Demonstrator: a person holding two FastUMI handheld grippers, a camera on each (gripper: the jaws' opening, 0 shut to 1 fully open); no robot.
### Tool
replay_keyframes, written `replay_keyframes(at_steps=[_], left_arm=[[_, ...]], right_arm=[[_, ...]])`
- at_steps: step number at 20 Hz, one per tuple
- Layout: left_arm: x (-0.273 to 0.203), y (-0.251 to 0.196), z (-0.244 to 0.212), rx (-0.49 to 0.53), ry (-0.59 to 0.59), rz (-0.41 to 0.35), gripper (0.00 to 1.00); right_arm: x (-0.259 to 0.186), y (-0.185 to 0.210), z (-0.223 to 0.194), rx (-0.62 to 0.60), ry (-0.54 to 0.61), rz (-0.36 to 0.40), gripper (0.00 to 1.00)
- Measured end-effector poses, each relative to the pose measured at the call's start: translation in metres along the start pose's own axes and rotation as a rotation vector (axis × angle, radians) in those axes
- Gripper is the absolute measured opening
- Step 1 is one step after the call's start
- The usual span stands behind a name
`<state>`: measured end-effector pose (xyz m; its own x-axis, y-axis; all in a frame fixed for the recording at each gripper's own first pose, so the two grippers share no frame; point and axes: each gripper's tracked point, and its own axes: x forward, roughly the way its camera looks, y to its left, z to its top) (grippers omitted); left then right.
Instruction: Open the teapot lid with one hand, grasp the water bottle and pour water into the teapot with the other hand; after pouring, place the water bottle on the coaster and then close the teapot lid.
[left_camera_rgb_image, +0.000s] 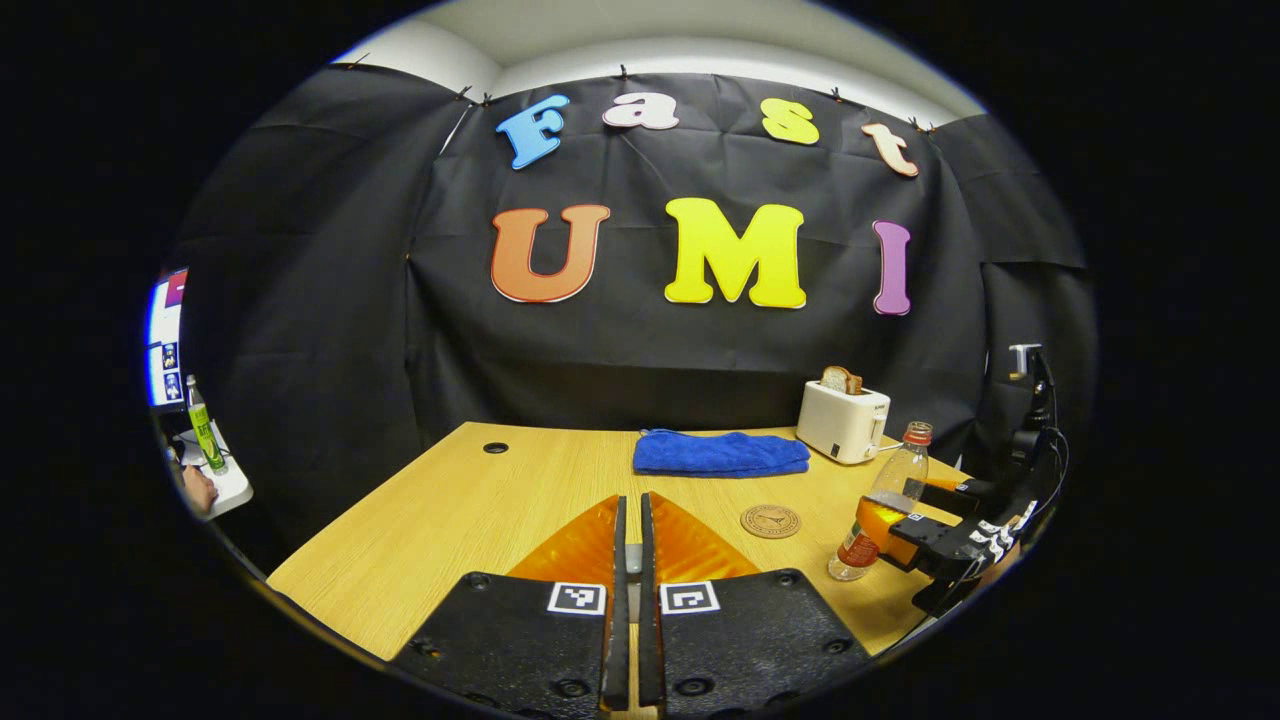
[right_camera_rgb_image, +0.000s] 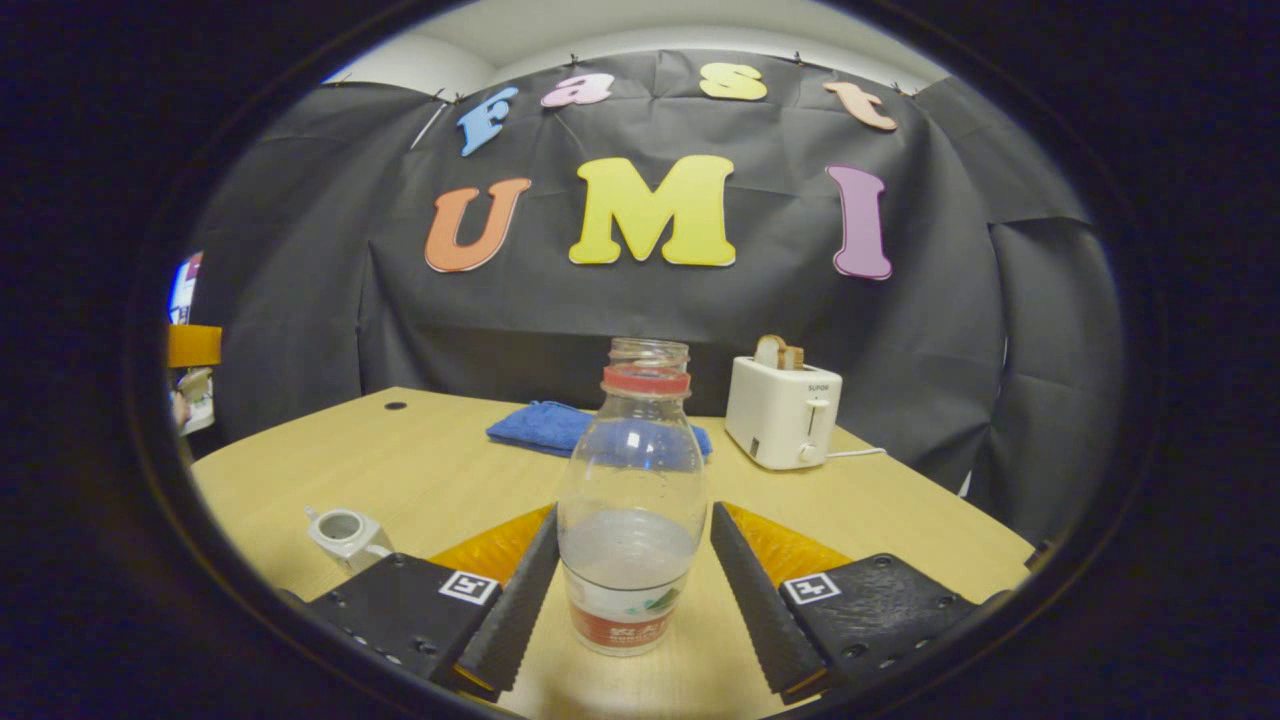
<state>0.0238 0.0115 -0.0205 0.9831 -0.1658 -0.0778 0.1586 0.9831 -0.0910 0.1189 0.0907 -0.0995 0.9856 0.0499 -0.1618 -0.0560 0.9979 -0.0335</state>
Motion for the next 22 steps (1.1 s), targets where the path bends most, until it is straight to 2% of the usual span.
replay_keyframes(at_steps=[2,7,10,17,22], left_arm=[[-0.002,0.004,0.001,-0.001,-0.003,0.000,0.06],[-0.012,0.008,0.008,-0.032,-0.022,-0.019,0.06],[-0.015,0.011,0.010,-0.028,-0.024,-0.037,0.06],[-0.029,0.041,0.018,0.029,-0.044,0.012,0.06],[-0.033,0.056,0.020,0.001,-0.052,0.026,0.06]], right_arm=[[0.000,0.003,0.002,-0.007,-0.002,0.001,0.78],[-0.014,0.015,0.017,-0.103,-0.042,-0.007,0.76],[-0.022,0.022,0.034,-0.232,-0.073,-0.054,0.75],[-0.023,0.050,0.040,-0.529,-0.072,-0.117,0.75],[-0.020,0.066,0.033,-0.824,-0.082,-0.188,0.75]])
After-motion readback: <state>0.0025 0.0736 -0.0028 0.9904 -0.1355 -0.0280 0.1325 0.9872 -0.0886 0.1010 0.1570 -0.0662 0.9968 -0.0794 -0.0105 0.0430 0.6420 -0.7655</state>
